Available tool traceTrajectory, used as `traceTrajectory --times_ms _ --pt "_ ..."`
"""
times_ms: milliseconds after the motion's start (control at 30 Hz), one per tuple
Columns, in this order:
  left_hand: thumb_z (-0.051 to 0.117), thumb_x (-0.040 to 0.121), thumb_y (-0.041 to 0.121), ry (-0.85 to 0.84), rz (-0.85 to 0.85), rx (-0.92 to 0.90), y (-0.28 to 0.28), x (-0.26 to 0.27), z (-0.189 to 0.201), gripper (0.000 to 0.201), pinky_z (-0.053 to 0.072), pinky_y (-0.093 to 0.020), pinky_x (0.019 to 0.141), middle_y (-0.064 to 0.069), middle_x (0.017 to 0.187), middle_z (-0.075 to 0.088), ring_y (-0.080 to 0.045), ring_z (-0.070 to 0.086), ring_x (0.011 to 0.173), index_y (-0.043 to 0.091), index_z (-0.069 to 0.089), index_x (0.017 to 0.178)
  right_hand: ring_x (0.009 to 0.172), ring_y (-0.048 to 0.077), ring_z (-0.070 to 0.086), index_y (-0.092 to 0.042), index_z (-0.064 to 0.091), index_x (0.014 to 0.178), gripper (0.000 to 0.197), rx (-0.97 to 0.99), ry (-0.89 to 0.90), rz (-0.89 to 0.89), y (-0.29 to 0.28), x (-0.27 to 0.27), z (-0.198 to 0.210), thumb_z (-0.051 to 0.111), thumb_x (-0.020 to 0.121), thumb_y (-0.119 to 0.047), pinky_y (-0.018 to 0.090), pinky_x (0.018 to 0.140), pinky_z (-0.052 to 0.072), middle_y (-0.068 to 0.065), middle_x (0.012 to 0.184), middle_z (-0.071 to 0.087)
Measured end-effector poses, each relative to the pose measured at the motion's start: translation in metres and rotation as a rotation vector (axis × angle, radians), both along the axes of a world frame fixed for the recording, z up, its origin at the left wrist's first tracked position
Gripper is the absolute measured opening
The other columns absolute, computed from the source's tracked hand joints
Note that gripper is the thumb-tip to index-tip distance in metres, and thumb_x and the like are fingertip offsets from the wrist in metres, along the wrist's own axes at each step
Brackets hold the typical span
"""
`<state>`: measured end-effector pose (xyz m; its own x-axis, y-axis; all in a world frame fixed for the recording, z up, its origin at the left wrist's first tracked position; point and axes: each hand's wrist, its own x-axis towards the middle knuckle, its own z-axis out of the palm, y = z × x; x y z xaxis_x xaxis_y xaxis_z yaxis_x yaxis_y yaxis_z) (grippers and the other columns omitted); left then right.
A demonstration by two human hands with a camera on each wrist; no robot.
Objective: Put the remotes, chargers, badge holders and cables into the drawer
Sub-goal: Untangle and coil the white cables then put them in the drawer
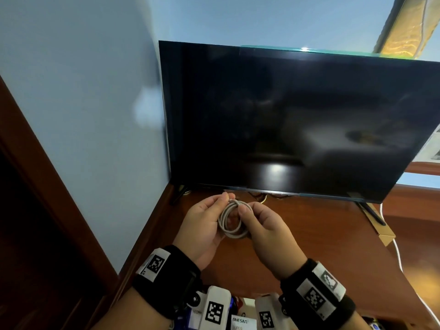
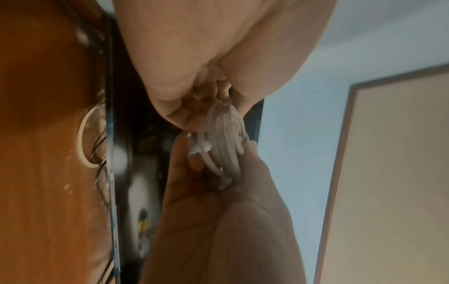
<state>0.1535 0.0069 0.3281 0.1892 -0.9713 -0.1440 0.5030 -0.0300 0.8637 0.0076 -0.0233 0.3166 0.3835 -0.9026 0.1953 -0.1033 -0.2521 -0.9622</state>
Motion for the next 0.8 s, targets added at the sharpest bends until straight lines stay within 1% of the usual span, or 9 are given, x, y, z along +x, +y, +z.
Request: traceTrajectory --times_ms 33,100,167,233,333,533,600,667,800 --pt "0.056 0.104 0.023 -0.026 0.02 -0.007 0.0 0.0 0.001 0.026 0.058 -0.037 0.084 -0.018 0.099 0.074 -0.027 0.068 0.093 0.007 0.073 0.114 0.084 0.012 0.067 -0.021 0.07 0.095 0.024 -0.136 0.146 -0.058 0.0 -0.001 -0.001 0.054 0.104 -0.037 0.031 0.078 0.054 0.0 0.088 0.072" --pt "0.059 0.103 0.026 -0.117 0.066 -0.035 0.001 0.002 0.001 0.023 0.058 -0.037 0.082 -0.017 0.094 0.074 -0.024 0.067 0.087 0.012 0.077 0.108 0.08 0.005 0.059 -0.025 0.067 0.091 0.024 -0.316 0.324 -0.13 0.001 0.0 0.0 0.051 0.105 -0.037 0.016 0.07 0.043 -0.009 0.082 0.063" --pt "0.062 0.101 0.03 -0.237 0.104 -0.067 0.002 0.003 0.0 0.02 0.058 -0.042 0.086 -0.016 0.095 0.076 -0.023 0.069 0.086 0.019 0.079 0.103 0.082 0.003 0.06 -0.026 0.068 0.097 0.022 -0.363 0.378 -0.155 0.004 0.002 0.002 0.05 0.105 -0.037 0.014 0.069 0.043 -0.014 0.084 0.064" --pt "0.064 0.1 0.032 -0.326 0.14 -0.092 0.003 0.003 -0.002 0.018 0.059 -0.039 0.083 -0.01 0.093 0.077 -0.019 0.069 0.083 0.021 0.078 0.104 0.083 0.0 0.064 -0.028 0.07 0.106 0.017 -0.385 0.364 -0.169 0.006 0.001 0.002 0.054 0.104 -0.033 0.012 0.07 0.047 -0.016 0.086 0.069" --pt "0.066 0.099 0.032 -0.319 0.185 -0.097 0.003 0.002 -0.005 0.02 0.057 -0.035 0.077 -0.009 0.092 0.077 -0.02 0.07 0.081 0.017 0.073 0.11 0.08 -0.002 0.067 -0.026 0.072 0.11 0.014 -0.403 0.329 -0.166 0.007 0.0 0.006 0.059 0.103 -0.027 0.013 0.067 0.051 -0.018 0.084 0.071" --pt "0.062 0.101 0.028 -0.058 0.123 -0.039 0.003 0.001 -0.006 0.03 0.059 -0.031 0.071 -0.013 0.092 0.073 -0.021 0.068 0.079 0.005 0.065 0.12 0.086 -0.002 0.068 -0.023 0.071 0.114 0.017 -0.446 0.293 -0.146 0.006 0.0 0.008 0.058 0.103 -0.023 0.008 0.072 0.049 -0.018 0.092 0.072" --pt "0.062 0.101 0.028 -0.016 0.106 -0.045 0.004 0.001 -0.004 0.031 0.059 -0.029 0.069 -0.013 0.092 0.073 -0.019 0.069 0.078 0.003 0.065 0.12 0.088 -0.001 0.069 -0.025 0.071 0.114 0.017 -0.435 0.25 -0.154 0.007 -0.001 0.007 0.058 0.103 -0.023 0.01 0.072 0.05 -0.018 0.093 0.072" --pt "0.062 0.101 0.027 -0.038 0.122 -0.076 0.003 0.002 -0.001 0.031 0.059 -0.027 0.067 -0.013 0.091 0.074 -0.017 0.07 0.074 0.003 0.065 0.119 0.087 0.002 0.07 -0.026 0.07 0.116 0.017 -0.389 0.191 -0.143 0.007 -0.002 0.005 0.059 0.103 -0.026 0.016 0.071 0.055 -0.017 0.093 0.073" --pt "0.062 0.1 0.03 -0.196 0.172 -0.149 0.001 0.003 0.004 0.028 0.056 -0.025 0.058 -0.008 0.082 0.074 -0.014 0.067 0.063 0.005 0.066 0.113 0.087 0.01 0.072 -0.027 0.068 0.118 0.02 -0.295 0.087 -0.08 0.006 -0.005 0.004 0.062 0.099 -0.029 0.026 0.071 0.058 -0.013 0.097 0.074"
